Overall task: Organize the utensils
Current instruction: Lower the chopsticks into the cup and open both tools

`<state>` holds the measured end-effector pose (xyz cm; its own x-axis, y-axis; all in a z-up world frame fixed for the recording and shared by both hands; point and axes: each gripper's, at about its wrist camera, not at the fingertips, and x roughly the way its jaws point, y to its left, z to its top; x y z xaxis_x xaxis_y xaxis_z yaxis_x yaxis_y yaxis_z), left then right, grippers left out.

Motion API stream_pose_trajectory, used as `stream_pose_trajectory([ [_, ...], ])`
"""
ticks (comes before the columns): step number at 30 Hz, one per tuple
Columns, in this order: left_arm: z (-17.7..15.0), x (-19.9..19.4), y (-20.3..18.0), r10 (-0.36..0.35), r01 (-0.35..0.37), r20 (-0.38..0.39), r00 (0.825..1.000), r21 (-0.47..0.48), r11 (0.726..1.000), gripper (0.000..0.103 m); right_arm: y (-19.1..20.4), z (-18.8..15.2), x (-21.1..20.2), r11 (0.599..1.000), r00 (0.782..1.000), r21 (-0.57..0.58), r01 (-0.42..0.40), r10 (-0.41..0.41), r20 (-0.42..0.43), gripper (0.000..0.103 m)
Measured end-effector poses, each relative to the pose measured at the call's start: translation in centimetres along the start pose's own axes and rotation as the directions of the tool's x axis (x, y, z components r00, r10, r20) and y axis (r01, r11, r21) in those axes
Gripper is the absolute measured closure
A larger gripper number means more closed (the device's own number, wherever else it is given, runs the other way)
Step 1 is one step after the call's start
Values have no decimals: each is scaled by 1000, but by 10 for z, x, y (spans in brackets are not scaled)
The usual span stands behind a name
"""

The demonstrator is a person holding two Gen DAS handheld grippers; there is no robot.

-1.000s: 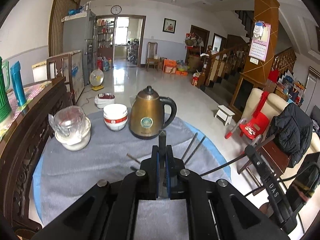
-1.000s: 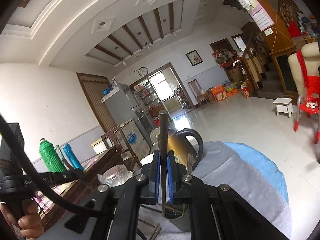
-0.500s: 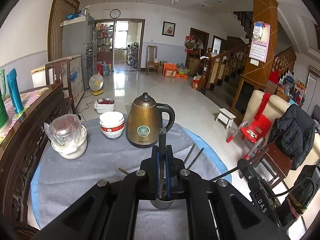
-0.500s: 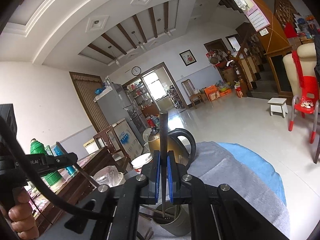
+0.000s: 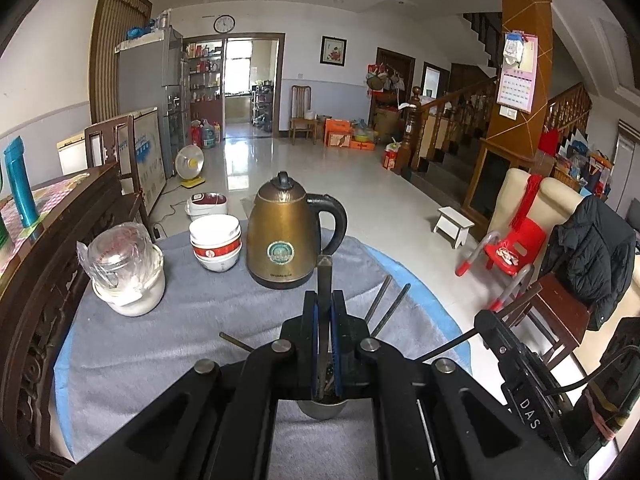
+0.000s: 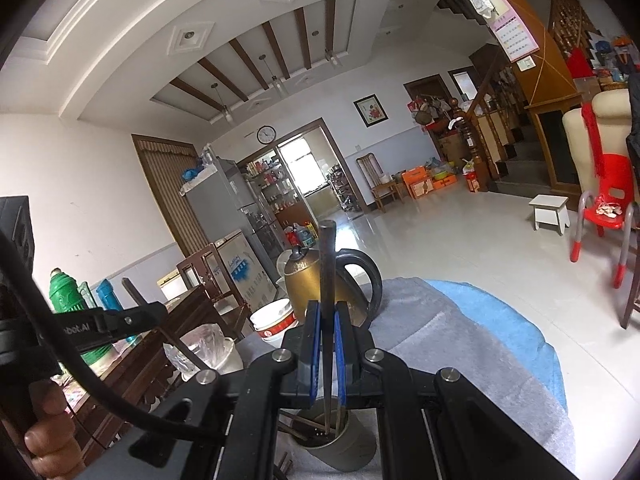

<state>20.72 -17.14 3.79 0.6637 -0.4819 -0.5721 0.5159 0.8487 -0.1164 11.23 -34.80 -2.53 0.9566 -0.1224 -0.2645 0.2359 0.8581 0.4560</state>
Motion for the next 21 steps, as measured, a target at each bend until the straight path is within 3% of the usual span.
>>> stream_pose_trajectory([
  [21,-31,19,6,21,-22,-95,995,-7,1000,97,7,-20,13,1000,996,-6,20,-20,-83,96],
])
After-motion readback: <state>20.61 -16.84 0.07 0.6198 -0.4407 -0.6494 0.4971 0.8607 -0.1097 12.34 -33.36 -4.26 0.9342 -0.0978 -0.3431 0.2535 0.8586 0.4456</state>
